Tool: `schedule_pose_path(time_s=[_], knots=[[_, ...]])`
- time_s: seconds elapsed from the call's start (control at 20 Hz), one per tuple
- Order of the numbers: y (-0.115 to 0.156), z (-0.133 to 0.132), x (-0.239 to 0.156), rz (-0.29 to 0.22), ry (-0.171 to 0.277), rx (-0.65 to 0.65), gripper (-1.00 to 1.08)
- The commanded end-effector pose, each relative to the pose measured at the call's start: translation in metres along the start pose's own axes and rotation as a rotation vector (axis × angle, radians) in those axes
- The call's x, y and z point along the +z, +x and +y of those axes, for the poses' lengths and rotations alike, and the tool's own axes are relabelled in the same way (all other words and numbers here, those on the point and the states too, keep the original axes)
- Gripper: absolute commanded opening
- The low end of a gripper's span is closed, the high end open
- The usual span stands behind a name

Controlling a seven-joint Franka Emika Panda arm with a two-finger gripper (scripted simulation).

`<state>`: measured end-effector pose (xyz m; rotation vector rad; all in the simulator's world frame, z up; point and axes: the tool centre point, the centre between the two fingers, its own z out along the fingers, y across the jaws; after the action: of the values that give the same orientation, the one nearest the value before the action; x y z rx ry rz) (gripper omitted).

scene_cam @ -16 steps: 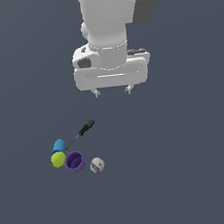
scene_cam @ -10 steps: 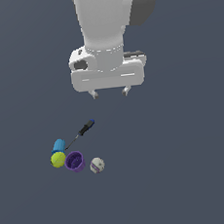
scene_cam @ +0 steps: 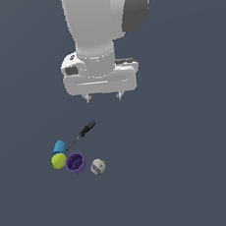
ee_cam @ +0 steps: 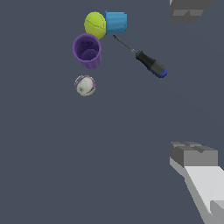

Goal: Pick up a designated object from a clutter of objects.

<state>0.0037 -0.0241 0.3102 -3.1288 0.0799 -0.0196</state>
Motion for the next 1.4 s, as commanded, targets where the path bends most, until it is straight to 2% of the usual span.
schedule_pose_path(time_s=[0.0,0.5,0.85,1.35], knots=[[0.001,0.003,0.005,-0.001,0.002,0.013,1.0],[0.007,0.035,0.063,-0.006,0.025,0.162,1.0],[0.002,0.081,0.136,-0.01,0.032,0.361,1.0],[-0.026,0.142,0.218,-0.01,0.003,0.607,1.0]])
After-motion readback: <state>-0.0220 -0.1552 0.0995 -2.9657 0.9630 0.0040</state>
